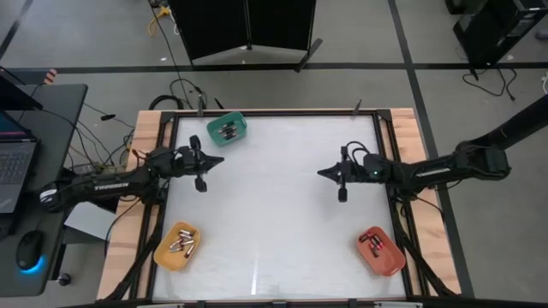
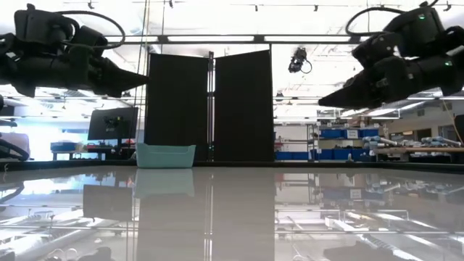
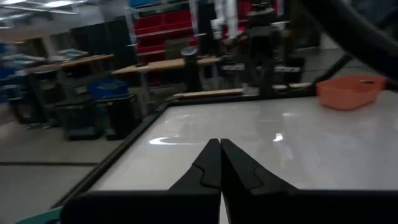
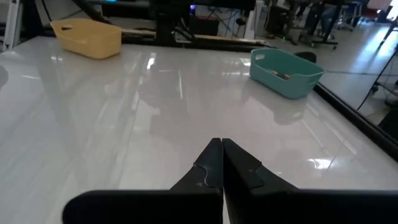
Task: Sort batteries
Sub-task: Return to Home Position
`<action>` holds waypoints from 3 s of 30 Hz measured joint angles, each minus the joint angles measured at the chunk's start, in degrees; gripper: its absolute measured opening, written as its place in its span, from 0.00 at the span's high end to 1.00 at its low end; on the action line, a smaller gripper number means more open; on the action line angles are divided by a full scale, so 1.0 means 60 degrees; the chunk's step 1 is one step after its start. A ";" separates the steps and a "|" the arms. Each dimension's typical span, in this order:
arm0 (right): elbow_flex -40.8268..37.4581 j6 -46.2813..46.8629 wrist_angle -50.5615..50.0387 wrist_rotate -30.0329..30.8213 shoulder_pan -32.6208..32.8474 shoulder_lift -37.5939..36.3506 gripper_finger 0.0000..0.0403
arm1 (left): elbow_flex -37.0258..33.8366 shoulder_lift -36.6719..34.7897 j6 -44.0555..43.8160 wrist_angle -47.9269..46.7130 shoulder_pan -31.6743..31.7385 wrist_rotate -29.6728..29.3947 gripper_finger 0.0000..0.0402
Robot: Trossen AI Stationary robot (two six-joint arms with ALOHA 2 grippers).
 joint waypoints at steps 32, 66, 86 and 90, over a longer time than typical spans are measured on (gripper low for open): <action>-0.1085 0.0416 -0.5851 -0.1679 -0.2652 -0.7750 0.99 | -0.0007 -0.5761 -0.0024 -0.5743 -0.0006 -0.1752 0.98; -0.1056 0.0579 -0.5945 0.1650 -0.2327 -0.9068 0.96 | -0.0011 -0.5696 -0.0541 -0.5909 -0.0006 -0.2933 0.98; -0.1056 0.0042 -0.5934 0.1767 -0.2335 -0.9032 0.94 | -0.0013 -0.5699 -0.0602 -0.5725 -0.0006 -0.3229 0.98; -0.1056 -0.0018 -0.5930 0.1767 -0.2335 -0.9032 0.94 | -0.0015 -0.5698 -0.1157 -0.5795 -0.0006 -0.3210 0.98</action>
